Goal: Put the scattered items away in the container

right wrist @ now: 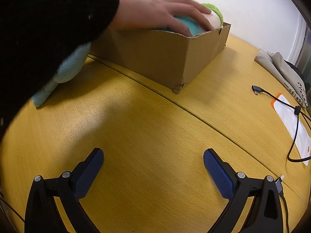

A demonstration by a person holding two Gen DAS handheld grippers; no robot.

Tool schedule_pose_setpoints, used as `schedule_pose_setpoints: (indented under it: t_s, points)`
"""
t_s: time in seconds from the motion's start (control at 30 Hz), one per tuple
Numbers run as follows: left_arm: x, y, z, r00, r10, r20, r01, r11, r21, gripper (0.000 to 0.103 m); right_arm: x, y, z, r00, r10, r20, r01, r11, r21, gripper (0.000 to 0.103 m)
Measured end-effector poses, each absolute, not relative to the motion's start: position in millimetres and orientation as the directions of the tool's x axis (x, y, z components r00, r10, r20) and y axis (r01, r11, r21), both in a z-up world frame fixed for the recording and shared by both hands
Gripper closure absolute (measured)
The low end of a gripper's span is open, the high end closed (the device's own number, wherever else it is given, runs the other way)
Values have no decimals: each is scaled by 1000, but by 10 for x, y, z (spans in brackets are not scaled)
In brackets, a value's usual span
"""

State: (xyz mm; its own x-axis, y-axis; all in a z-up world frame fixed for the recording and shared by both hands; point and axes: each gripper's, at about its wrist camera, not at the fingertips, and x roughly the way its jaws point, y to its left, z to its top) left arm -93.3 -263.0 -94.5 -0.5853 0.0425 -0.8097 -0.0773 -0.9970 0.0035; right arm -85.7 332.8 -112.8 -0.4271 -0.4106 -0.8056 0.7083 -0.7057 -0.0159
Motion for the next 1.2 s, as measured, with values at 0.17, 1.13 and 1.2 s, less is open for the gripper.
schedule_pose_setpoints:
  t_s: [0.17, 1.13, 1.2]
  points:
    - [-940, -2632, -953, -583, 33, -812, -64, -998, 6, 0, -858, 3327, -1127, -427, -411, -806, 708, -706, -16, 0]
    - [-861, -2620, -968, -590, 35, -807, -66, -998, 4, 0, -867, 3330, -1130, -427, -411, -805, 710, -704, -17, 0]
    - [-859, -2620, -968, -590, 36, -807, -66, -998, 4, 0, -868, 3330, -1129, -427, -411, -805, 710, -704, -17, 0]
